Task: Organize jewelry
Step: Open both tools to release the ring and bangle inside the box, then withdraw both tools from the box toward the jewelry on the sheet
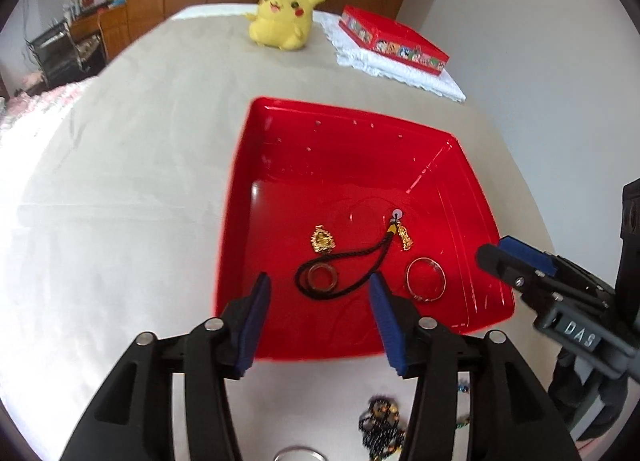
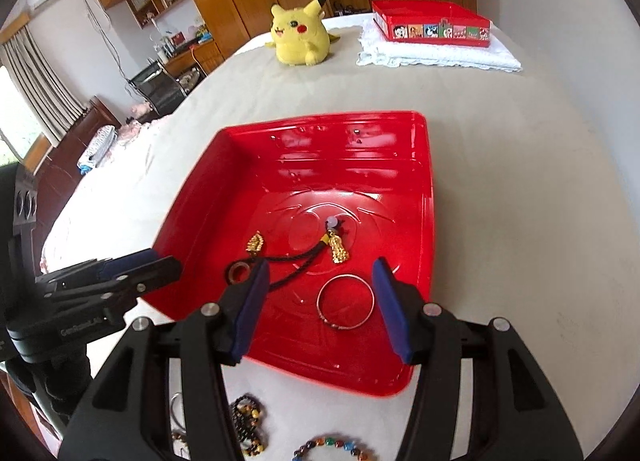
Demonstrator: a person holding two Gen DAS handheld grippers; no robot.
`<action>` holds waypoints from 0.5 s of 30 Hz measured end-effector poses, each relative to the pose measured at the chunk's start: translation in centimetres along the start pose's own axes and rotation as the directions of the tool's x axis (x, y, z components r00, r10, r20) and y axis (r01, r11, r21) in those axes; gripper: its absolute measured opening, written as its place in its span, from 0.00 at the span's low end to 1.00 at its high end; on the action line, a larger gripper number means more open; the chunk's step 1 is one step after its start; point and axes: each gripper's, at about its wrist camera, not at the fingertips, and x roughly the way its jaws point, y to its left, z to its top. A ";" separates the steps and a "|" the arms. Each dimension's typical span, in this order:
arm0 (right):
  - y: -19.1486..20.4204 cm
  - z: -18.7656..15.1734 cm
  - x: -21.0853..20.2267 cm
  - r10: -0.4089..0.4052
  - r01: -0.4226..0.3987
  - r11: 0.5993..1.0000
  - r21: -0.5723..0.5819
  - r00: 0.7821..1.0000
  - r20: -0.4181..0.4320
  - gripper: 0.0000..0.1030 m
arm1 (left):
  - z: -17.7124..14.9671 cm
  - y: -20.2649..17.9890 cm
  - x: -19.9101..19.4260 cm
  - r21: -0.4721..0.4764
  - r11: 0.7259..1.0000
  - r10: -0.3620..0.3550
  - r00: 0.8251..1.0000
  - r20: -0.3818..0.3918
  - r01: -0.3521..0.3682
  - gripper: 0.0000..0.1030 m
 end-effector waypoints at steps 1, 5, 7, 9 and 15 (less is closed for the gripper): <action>0.0 -0.1 -0.4 0.001 -0.001 1.000 -0.001 1.000 0.004 0.52 | -0.2 0.1 -0.5 0.001 1.000 0.002 1.000 0.005 -0.002 0.50; 0.1 -1.2 -2.2 0.005 -0.005 1.000 -0.007 1.000 0.021 0.52 | -1.8 0.3 -2.1 0.014 0.999 0.030 0.999 0.020 -0.030 0.51; 0.2 -2.0 -3.3 0.005 -0.005 1.000 -0.010 1.000 0.026 0.52 | -2.9 0.5 -3.0 0.022 0.999 0.040 0.999 0.022 -0.041 0.51; 0.2 -2.7 -4.1 0.001 -0.001 1.000 -0.014 0.999 0.032 0.52 | -4.2 0.7 -3.8 0.031 0.998 0.055 0.998 0.028 -0.056 0.51; 0.6 -5.9 -5.8 -0.003 0.003 1.000 -0.030 1.000 0.015 0.52 | -8.2 1.2 -5.0 0.056 0.994 0.092 0.996 0.006 -0.092 0.51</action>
